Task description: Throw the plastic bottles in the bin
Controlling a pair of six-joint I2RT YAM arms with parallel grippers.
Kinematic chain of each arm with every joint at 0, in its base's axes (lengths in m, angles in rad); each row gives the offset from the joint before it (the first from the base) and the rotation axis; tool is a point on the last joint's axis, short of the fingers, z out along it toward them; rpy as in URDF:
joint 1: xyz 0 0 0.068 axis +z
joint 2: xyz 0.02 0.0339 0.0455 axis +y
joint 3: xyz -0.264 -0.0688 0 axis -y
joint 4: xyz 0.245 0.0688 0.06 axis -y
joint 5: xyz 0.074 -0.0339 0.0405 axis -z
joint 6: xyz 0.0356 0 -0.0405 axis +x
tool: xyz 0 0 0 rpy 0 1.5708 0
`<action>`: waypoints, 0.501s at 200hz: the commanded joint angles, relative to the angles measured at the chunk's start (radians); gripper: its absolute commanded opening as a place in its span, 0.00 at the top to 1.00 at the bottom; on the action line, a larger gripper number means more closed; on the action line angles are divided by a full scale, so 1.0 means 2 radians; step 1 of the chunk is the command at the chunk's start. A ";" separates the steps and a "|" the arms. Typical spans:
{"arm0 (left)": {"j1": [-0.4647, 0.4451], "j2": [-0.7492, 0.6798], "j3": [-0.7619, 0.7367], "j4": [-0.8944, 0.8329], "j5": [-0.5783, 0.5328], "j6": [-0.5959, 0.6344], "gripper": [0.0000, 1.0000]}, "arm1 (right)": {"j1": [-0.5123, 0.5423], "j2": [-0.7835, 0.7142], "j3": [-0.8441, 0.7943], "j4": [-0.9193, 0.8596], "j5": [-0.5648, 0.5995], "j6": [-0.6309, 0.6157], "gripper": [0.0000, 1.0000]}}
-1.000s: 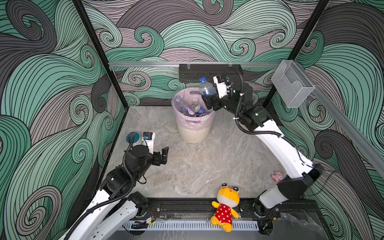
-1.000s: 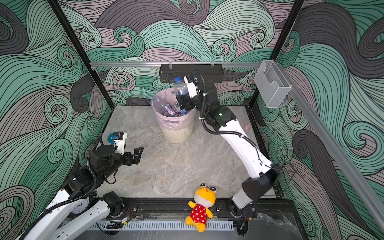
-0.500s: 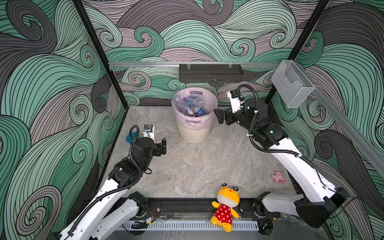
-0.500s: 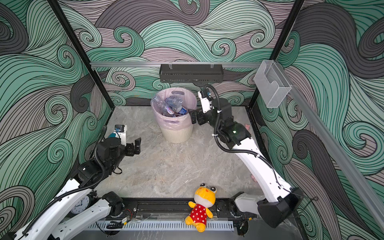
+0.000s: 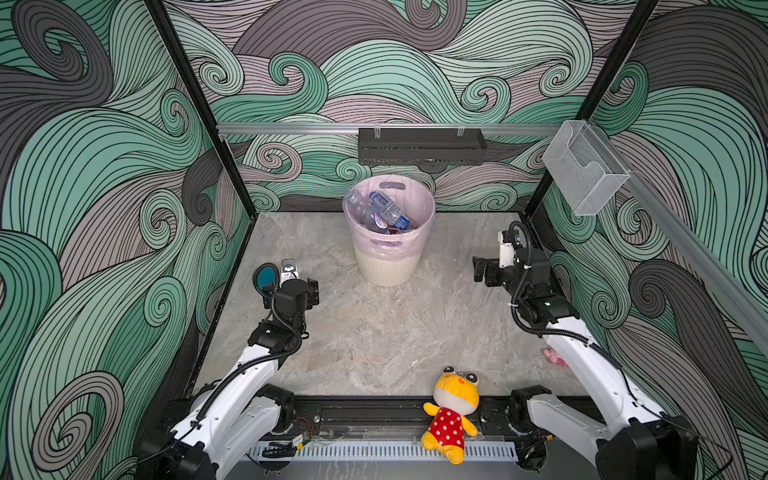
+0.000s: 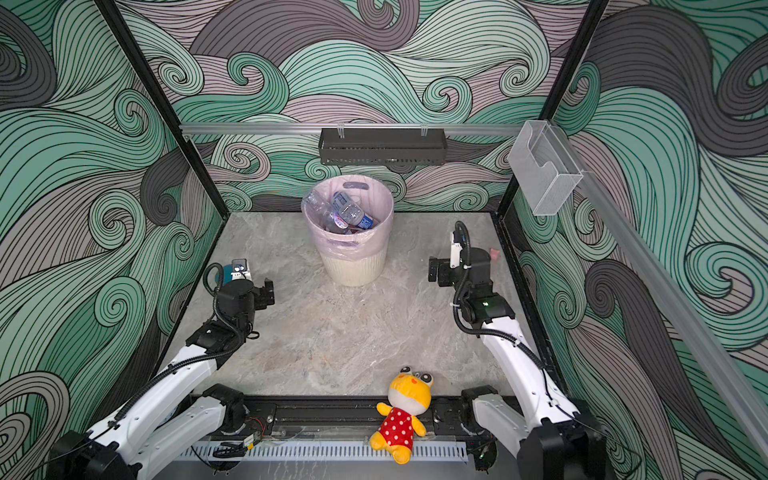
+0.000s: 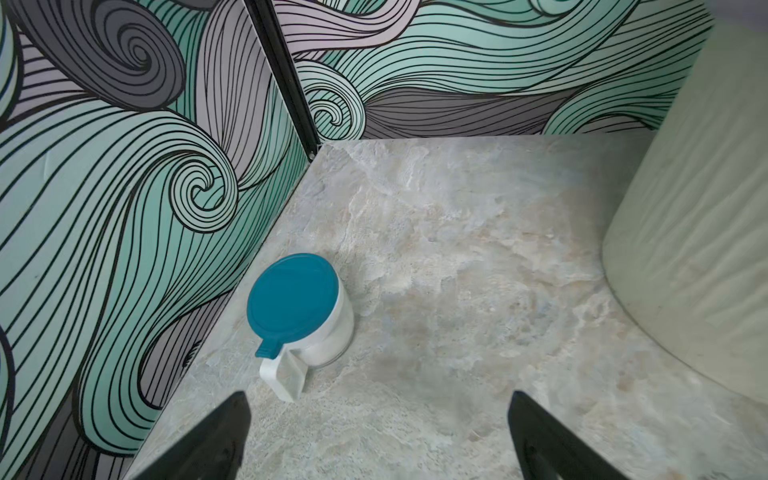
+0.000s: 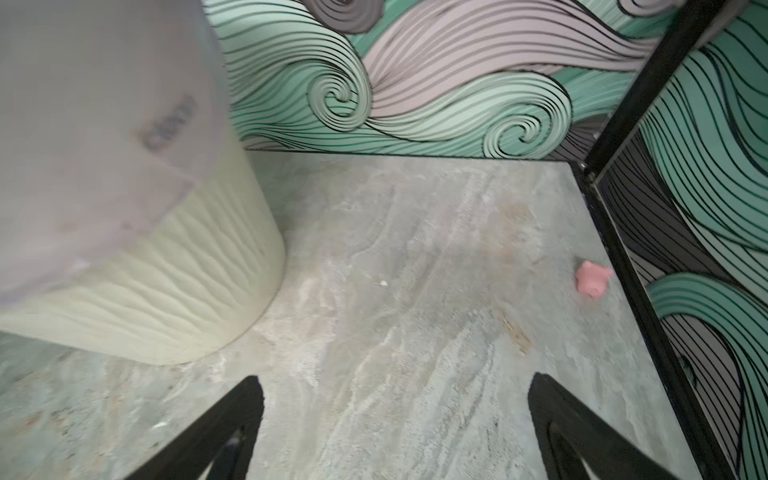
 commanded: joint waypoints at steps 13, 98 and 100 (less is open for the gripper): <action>0.029 0.035 -0.014 0.104 0.017 0.045 0.01 | -0.027 0.018 -0.070 0.129 0.032 0.015 0.00; 0.097 0.188 -0.073 0.353 0.119 0.030 0.01 | -0.056 0.165 -0.142 0.324 0.046 -0.010 0.00; 0.097 0.191 -0.074 0.358 0.118 0.031 0.01 | -0.057 0.168 -0.141 0.328 0.044 -0.009 0.00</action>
